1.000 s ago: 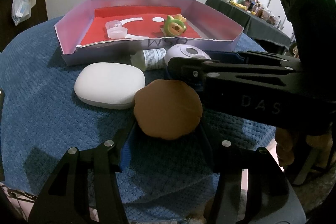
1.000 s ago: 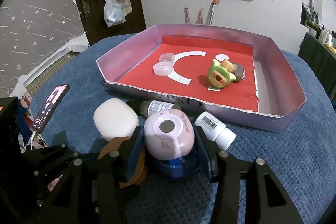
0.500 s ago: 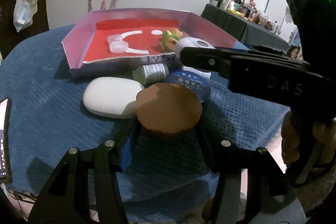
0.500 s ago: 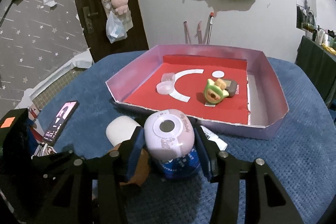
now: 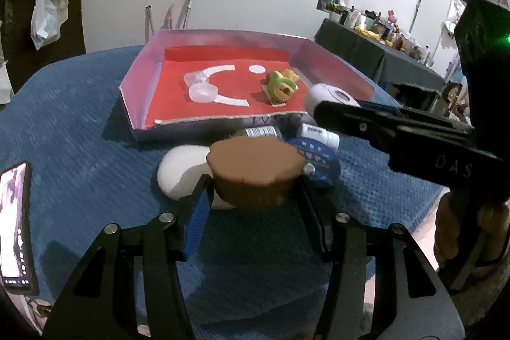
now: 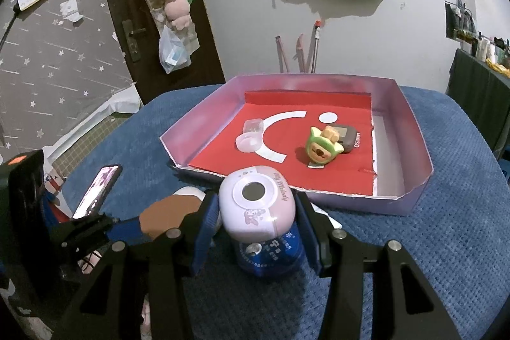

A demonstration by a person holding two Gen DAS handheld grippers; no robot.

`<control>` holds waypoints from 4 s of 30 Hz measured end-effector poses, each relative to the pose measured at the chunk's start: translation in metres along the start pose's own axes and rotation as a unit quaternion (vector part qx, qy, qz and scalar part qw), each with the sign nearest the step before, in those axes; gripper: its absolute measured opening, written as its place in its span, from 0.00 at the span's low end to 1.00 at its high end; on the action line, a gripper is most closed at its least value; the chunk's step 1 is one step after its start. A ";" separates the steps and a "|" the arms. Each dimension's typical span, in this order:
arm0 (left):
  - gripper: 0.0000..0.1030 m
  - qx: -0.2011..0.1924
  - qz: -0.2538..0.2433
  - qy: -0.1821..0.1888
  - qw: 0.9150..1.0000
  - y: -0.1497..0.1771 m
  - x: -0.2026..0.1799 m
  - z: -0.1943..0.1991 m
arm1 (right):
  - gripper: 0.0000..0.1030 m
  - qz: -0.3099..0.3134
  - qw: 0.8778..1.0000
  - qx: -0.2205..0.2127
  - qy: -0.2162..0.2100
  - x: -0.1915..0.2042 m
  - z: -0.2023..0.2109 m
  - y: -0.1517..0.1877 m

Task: Organize rigid objects
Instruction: 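Grasp the brown pot with the left gripper while the right gripper lifts the pink container, then carry the brown pot with the left gripper while the right gripper carries the pink container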

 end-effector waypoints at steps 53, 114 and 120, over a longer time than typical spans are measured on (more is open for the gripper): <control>0.63 0.033 0.021 0.012 0.999 -0.014 0.025 -0.033 | 0.50 -0.003 0.999 0.050 0.010 -0.012 -0.037 0.023; 0.53 0.046 0.025 0.050 0.997 -0.030 0.028 -0.048 | 0.50 -0.004 0.999 0.047 -0.010 -0.007 -0.039 0.015; 0.52 0.048 0.034 0.051 0.997 -0.032 0.032 -0.052 | 0.50 -0.005 0.999 0.048 -0.009 -0.008 -0.040 0.014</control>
Point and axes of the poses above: each gripper's, at about its wrist camera, not at the fingertips, and z roughly against the way its jaws point, x to its left, y to its underside, the point moved 9 cm from there along -z, roughly the way its jaws point, and after that the axes turned 3 degrees about y, right-handed, at the moved point
